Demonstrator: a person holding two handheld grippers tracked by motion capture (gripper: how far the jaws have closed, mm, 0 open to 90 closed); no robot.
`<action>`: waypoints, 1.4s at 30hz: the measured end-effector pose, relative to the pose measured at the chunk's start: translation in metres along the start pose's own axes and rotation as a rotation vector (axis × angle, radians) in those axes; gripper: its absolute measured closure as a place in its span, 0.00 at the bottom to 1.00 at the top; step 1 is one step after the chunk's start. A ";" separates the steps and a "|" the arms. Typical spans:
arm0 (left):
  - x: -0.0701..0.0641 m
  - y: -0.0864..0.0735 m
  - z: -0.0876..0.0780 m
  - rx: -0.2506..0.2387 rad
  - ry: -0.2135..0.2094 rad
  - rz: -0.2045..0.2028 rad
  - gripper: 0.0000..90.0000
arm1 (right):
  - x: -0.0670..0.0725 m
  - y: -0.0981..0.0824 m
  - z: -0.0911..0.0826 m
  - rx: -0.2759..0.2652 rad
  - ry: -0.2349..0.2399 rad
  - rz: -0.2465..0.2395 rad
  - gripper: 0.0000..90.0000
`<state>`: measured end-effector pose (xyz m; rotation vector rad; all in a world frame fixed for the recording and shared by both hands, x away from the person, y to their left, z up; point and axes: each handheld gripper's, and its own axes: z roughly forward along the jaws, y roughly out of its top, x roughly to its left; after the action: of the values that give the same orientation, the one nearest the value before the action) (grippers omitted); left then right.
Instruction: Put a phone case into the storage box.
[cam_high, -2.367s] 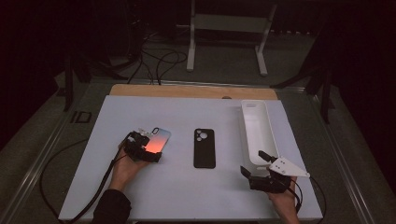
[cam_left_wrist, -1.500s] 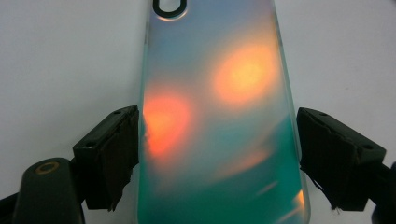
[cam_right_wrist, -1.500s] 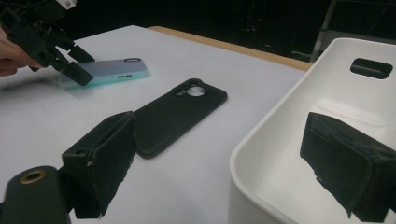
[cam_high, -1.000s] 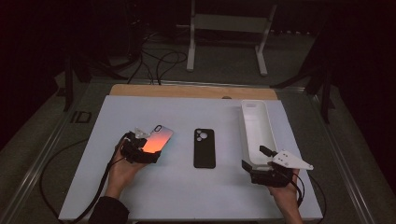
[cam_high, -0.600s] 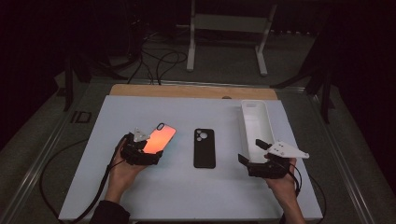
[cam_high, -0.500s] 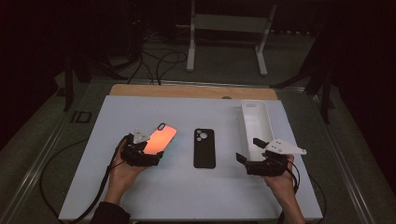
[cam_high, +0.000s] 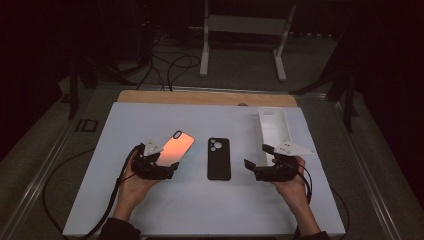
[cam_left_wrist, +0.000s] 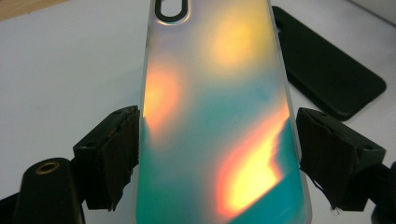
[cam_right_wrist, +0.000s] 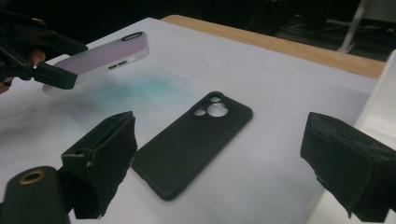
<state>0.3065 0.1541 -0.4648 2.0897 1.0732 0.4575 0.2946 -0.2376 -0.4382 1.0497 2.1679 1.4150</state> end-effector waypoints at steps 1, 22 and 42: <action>-0.002 0.001 0.000 -0.001 -0.004 0.007 0.19 | 0.001 0.001 0.001 0.002 0.002 0.003 0.12; -0.028 0.025 -0.008 -0.039 -0.054 0.083 0.19 | 0.016 0.024 0.035 0.028 0.091 0.052 0.12; -0.058 0.052 -0.011 -0.093 -0.101 0.163 0.19 | 0.029 0.048 0.072 0.064 0.250 0.225 0.41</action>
<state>0.2944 0.0925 -0.4178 2.1021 0.8128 0.4668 0.3395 -0.1592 -0.4243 1.2306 2.3421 1.6645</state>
